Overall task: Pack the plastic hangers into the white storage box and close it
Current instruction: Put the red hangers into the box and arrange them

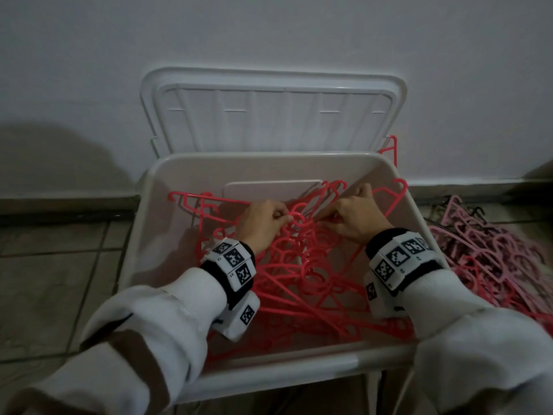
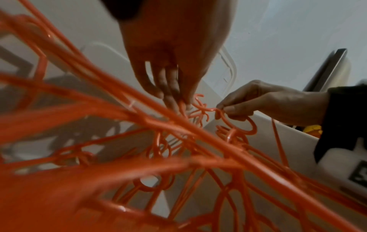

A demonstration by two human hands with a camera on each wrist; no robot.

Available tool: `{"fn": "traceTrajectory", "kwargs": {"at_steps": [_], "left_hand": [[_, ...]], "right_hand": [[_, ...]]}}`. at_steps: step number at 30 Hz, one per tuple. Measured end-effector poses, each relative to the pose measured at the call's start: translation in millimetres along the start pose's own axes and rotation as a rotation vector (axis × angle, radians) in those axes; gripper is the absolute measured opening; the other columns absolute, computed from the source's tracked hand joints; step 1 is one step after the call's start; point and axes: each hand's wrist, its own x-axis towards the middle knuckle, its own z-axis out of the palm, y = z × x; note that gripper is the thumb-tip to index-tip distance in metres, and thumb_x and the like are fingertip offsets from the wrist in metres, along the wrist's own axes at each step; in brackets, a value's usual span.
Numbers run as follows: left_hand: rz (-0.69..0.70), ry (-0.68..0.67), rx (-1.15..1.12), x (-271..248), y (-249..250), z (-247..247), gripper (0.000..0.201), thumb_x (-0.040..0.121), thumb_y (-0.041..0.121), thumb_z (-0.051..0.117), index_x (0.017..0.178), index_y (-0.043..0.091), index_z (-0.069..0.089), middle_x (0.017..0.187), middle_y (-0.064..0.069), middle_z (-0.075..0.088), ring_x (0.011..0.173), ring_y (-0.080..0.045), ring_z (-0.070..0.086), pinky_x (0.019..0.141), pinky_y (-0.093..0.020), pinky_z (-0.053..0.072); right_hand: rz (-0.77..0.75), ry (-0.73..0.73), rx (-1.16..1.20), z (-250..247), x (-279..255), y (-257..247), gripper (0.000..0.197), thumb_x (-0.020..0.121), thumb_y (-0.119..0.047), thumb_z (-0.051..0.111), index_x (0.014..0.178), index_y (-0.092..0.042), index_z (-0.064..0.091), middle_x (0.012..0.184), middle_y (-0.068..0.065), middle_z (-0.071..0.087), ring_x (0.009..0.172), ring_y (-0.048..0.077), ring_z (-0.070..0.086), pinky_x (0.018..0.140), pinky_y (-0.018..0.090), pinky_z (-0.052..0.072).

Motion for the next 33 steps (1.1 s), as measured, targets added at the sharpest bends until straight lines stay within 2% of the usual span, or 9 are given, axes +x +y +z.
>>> {"fn": "traceTrajectory", "kwargs": {"at_steps": [4, 8, 12, 15, 17, 19, 22, 30, 33], "left_hand": [[-0.063, 0.166, -0.216, 4, -3, -1, 0.015, 0.082, 0.023, 0.07, 0.086, 0.009, 0.074, 0.062, -0.005, 0.069, 0.054, -0.017, 0.066, 0.057, -0.025, 0.051], [-0.085, 0.208, -0.095, 10, -8, -3, 0.016, 0.082, 0.027, 0.071, 0.089, 0.013, 0.075, 0.075, -0.007, 0.073, 0.068, -0.02, 0.068, 0.067, -0.03, 0.055], [-0.073, 0.214, 0.029, 9, -7, 0, 0.014, 0.085, 0.016, 0.066, 0.099, 0.017, 0.067, 0.1, -0.002, 0.069, 0.09, -0.018, 0.065, 0.084, -0.036, 0.051], [-0.005, 0.207, 0.075, 2, 1, -2, 0.011, 0.087, 0.015, 0.061, 0.092, 0.017, 0.052, 0.109, -0.004, 0.054, 0.09, -0.022, 0.057, 0.078, -0.029, 0.042], [0.068, 0.158, 0.137, -2, 6, -1, 0.009, 0.086, 0.021, 0.061, 0.093, 0.02, 0.056, 0.114, -0.003, 0.049, 0.1, -0.024, 0.055, 0.085, -0.03, 0.038], [0.177, 0.019, 0.279, -6, 10, 3, 0.016, 0.087, 0.036, 0.059, 0.101, 0.029, 0.063, 0.127, 0.002, 0.044, 0.125, -0.02, 0.04, 0.11, -0.044, 0.019], [0.267, -0.236, 0.414, -10, 14, 12, 0.039, 0.085, 0.061, 0.048, 0.109, 0.035, 0.065, 0.144, 0.009, 0.033, 0.142, -0.012, 0.01, 0.105, -0.063, -0.017], [0.24, -0.386, 0.389, -14, 19, 9, 0.035, 0.087, 0.04, 0.059, 0.114, 0.019, 0.06, 0.137, -0.002, 0.042, 0.137, -0.01, 0.022, 0.108, -0.059, -0.015], [0.232, -0.426, 0.377, -12, 15, 7, 0.035, 0.082, 0.044, 0.064, 0.108, 0.021, 0.058, 0.119, 0.003, 0.052, 0.131, -0.008, 0.029, 0.108, -0.058, -0.016]], "right_hand": [[-0.062, -0.121, -0.014, 4, 6, -5, 0.025, 0.09, -0.044, 0.051, 0.112, -0.042, 0.063, 0.107, -0.012, 0.068, 0.108, 0.012, 0.053, 0.102, 0.037, 0.009], [-0.15, -0.177, -0.01, 8, 7, -10, 0.025, 0.09, -0.047, 0.049, 0.112, -0.043, 0.062, 0.112, -0.019, 0.065, 0.116, 0.007, 0.052, 0.111, 0.048, 0.002], [-0.068, -0.067, -0.018, 1, 0, -2, 0.027, 0.091, -0.047, 0.047, 0.112, -0.038, 0.062, 0.108, -0.013, 0.067, 0.104, 0.011, 0.056, 0.096, 0.035, 0.012], [0.082, 0.024, 0.006, -3, -7, 15, 0.029, 0.091, -0.049, 0.046, 0.111, -0.035, 0.062, 0.108, -0.005, 0.069, 0.103, 0.018, 0.059, 0.088, 0.034, 0.016], [0.151, 0.068, 0.068, -6, -12, 23, 0.028, 0.091, -0.046, 0.048, 0.111, -0.034, 0.062, 0.108, -0.004, 0.069, 0.105, 0.019, 0.06, 0.093, 0.035, 0.018], [0.173, 0.112, 0.103, -9, -15, 26, 0.025, 0.09, -0.044, 0.051, 0.11, -0.035, 0.064, 0.106, -0.005, 0.07, 0.104, 0.018, 0.061, 0.094, 0.035, 0.019], [0.168, 0.16, 0.067, -10, -16, 23, 0.023, 0.09, -0.044, 0.052, 0.107, -0.035, 0.065, 0.102, -0.004, 0.071, 0.099, 0.019, 0.062, 0.09, 0.034, 0.016], [0.126, 0.169, -0.013, -16, -12, 15, 0.029, 0.091, -0.047, 0.047, 0.113, -0.037, 0.064, 0.106, -0.005, 0.07, 0.1, 0.019, 0.062, 0.09, 0.035, 0.013], [0.125, 0.132, -0.02, -14, -13, 18, 0.028, 0.091, -0.048, 0.047, 0.113, -0.039, 0.063, 0.11, -0.008, 0.069, 0.101, 0.016, 0.061, 0.09, 0.034, 0.012]]}}
